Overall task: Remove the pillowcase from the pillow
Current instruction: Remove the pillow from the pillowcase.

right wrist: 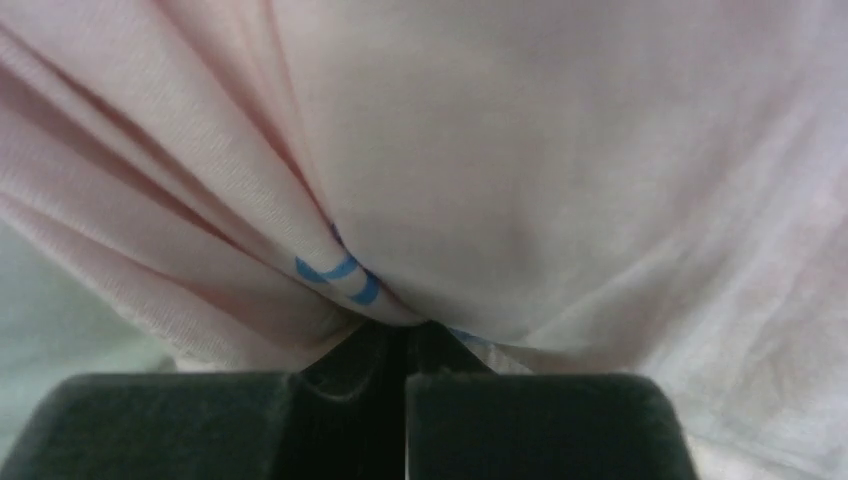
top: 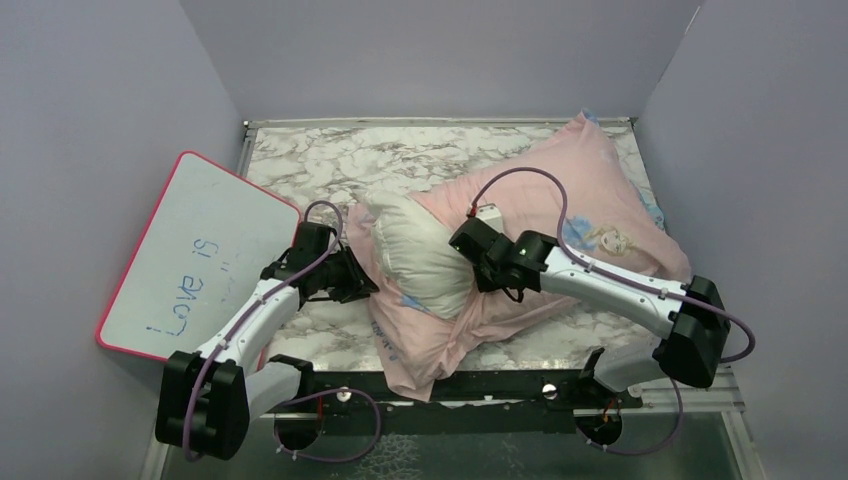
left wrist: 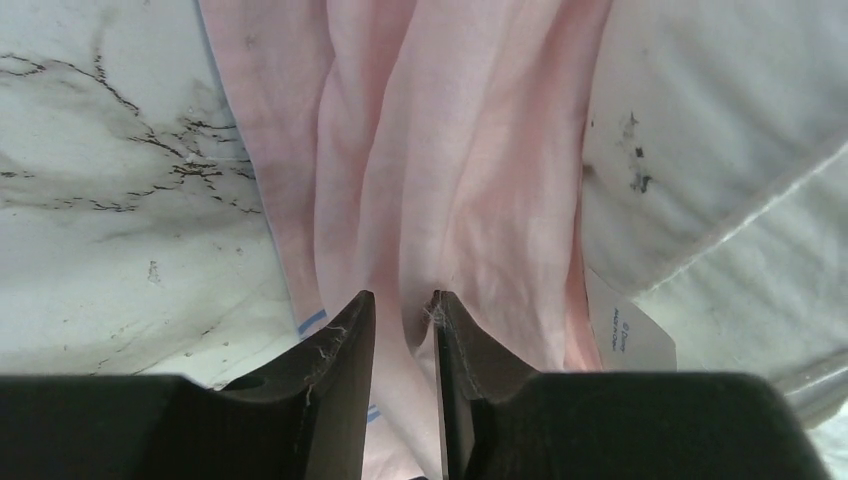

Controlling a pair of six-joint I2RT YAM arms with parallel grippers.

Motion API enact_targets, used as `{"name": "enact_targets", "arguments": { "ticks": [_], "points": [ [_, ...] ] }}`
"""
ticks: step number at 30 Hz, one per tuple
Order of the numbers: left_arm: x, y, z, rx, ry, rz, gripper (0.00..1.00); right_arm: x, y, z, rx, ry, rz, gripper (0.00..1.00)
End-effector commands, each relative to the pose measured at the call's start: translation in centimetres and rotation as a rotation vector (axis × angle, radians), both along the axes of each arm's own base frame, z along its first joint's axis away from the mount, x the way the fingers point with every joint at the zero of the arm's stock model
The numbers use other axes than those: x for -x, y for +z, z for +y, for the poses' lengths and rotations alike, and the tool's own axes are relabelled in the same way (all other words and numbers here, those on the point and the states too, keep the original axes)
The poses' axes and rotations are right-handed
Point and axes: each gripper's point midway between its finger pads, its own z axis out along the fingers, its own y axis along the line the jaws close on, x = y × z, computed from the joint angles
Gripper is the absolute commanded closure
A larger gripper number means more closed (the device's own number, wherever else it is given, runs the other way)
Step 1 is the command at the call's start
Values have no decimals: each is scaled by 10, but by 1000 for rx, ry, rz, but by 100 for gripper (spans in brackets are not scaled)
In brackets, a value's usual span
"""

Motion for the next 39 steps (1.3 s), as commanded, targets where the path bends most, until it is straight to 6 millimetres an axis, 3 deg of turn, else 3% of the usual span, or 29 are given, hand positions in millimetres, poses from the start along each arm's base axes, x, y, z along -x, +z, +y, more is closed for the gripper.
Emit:
{"name": "enact_targets", "arguments": {
  "ticks": [1,6,9,14,17,20,29,36,39],
  "points": [
    [-4,-2,2,-11,12,-24,69,4,1,-9,51,-12,44,87],
    [-3,4,1,3,-1,-42,62,-16,81,19,-87,149,-118,60],
    [0,8,0,14,0,-46,54,-8,121,48,-227,320,-154,41],
    [6,16,-1,32,-5,-47,47,10,154,93,-416,504,-118,32],
    [10,21,-4,53,-15,-49,43,18,150,120,-453,577,-73,30],
    [17,23,-7,81,-32,-45,41,20,135,142,-380,603,-59,30],
    [41,22,-7,174,61,-35,35,-26,101,175,-116,500,-164,19],
    [51,26,-11,244,75,-37,34,-63,29,168,169,399,-190,8],
    [48,31,-9,239,95,-63,34,-71,15,155,242,324,-203,8]
  ]
}}
